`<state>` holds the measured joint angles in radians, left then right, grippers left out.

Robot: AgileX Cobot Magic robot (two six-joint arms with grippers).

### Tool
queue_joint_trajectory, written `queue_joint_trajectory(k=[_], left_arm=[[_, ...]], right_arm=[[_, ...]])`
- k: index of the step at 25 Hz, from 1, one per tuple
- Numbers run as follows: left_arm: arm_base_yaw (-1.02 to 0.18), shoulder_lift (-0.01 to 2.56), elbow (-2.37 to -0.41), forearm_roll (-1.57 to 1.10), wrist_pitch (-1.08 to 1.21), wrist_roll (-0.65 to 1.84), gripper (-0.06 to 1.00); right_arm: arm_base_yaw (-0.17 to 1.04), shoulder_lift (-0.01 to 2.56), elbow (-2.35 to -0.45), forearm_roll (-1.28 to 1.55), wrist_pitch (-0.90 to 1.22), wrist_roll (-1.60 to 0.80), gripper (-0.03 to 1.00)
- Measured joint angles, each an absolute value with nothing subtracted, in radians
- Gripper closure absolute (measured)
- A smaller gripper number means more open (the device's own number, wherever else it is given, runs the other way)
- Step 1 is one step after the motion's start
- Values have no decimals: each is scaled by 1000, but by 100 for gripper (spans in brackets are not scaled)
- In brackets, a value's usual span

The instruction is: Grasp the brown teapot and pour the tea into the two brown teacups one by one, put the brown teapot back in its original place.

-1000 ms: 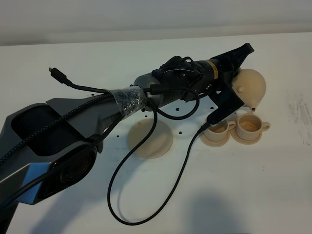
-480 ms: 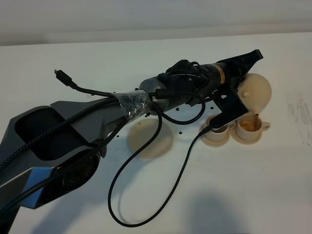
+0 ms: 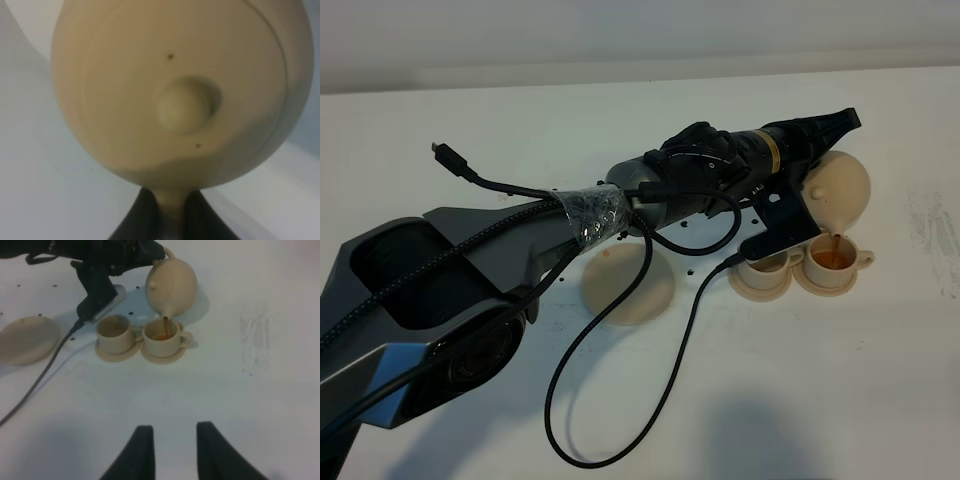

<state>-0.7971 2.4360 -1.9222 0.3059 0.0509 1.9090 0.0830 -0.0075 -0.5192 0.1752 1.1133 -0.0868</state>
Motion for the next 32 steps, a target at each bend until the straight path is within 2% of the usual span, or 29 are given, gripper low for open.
queue_joint_trajectory(k=[32], left_arm=[[-809, 2426, -1922, 332, 15, 1976, 86]], right_arm=[[83, -8, -519, 175, 1113, -87, 76]])
